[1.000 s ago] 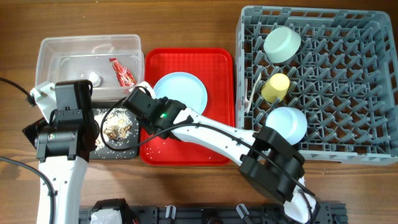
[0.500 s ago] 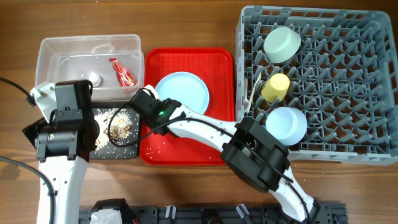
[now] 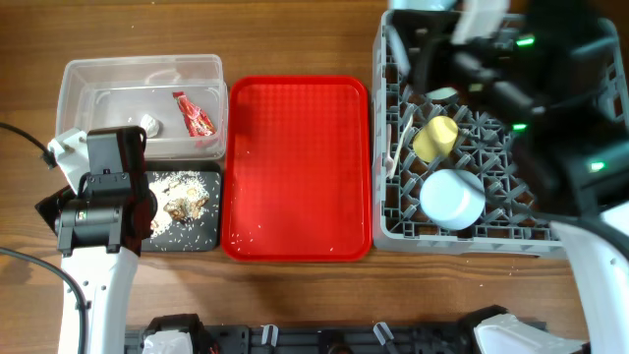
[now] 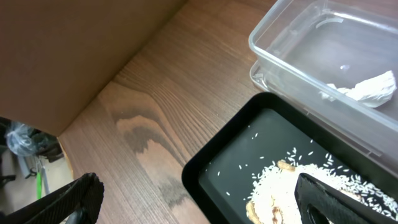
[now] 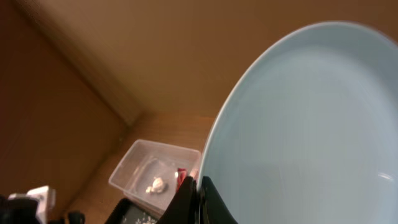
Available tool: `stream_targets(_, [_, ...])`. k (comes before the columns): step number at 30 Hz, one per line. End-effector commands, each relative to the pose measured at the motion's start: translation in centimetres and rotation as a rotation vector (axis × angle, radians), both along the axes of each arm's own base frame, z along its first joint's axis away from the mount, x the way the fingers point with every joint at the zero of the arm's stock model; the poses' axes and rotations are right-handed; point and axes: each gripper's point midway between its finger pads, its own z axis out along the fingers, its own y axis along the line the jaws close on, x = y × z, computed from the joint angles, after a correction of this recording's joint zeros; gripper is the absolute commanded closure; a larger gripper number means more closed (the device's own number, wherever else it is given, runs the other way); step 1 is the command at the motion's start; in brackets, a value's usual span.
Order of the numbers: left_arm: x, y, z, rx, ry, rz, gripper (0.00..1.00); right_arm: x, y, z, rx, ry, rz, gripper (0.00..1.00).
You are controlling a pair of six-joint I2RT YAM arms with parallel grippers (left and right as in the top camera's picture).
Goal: Sort waste into correct bins and load items into the dishwasher rack
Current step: 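Carry the plate to the back of the rack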
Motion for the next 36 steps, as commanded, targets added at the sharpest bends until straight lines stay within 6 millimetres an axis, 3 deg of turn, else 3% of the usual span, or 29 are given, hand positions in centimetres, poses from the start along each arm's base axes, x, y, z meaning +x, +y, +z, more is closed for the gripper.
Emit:
stream_targets(1, [-0.1, 0.3, 0.5, 0.015, -0.006, 0.011, 0.00, 1.9, -2.0, -3.8, 0.143, 0.175, 0.128, 0.96])
stream_targets(5, [0.0, 0.3, 0.5, 0.015, -0.006, 0.011, 0.00, 5.1, -3.0, -8.0, 0.224, 0.254, 0.224, 0.96])
stream_targets(8, [0.0, 0.3, 0.5, 0.015, -0.006, 0.011, 0.00, 7.1, -2.5, -10.4, 0.302, 0.289, 0.367, 0.96])
stream_targets(10, [0.0, 0.3, 0.5, 0.015, -0.006, 0.011, 0.00, 8.7, -3.2, -13.1, 0.312, 0.347, 0.341, 0.96])
stream_targets(11, [0.0, 0.3, 0.5, 0.015, -0.006, 0.011, 0.00, 9.9, -3.8, -15.5, 0.325, 0.399, 0.323, 0.96])
stream_targets(13, [0.0, 0.3, 0.5, 0.015, -0.006, 0.011, 0.00, 10.7, -4.2, -17.8, 0.342, 0.453, 0.307, 0.96])
stream_targets(16, [0.0, 0.3, 0.5, 0.015, -0.006, 0.011, 0.00, 11.2, -4.4, -19.9, 0.351, 0.519, 0.277, 0.96])
stream_targets(20, [0.0, 0.3, 0.5, 0.015, -0.006, 0.011, 0.00, 11.7, -6.2, -22.9, 0.309, 0.648, 0.080, 0.96])
stream_targets(21, [0.0, 0.3, 0.5, 0.015, -0.006, 0.011, 0.00, 11.9, -6.9, -23.9, 0.285, 0.678, 0.009, 0.89])
stream_targets(24, [0.0, 0.3, 0.5, 0.015, -0.006, 0.011, 0.00, 12.8, -8.3, -24.3, 0.341, 0.737, -0.122, 0.96])
stream_targets(31, [0.0, 0.3, 0.5, 0.015, -0.006, 0.011, 0.00, 12.7, -9.0, -24.6, 0.321, 0.734, -0.133, 0.94])
stream_targets(35, [0.0, 0.3, 0.5, 0.015, -0.006, 0.011, 0.00, 11.5, -7.7, -23.9, 0.266, 0.673, 0.009, 0.73])
stream_targets(36, [0.0, 0.3, 0.5, 0.015, -0.006, 0.011, 0.00, 11.0, -6.5, -22.4, 0.227, 0.596, 0.094, 0.70])
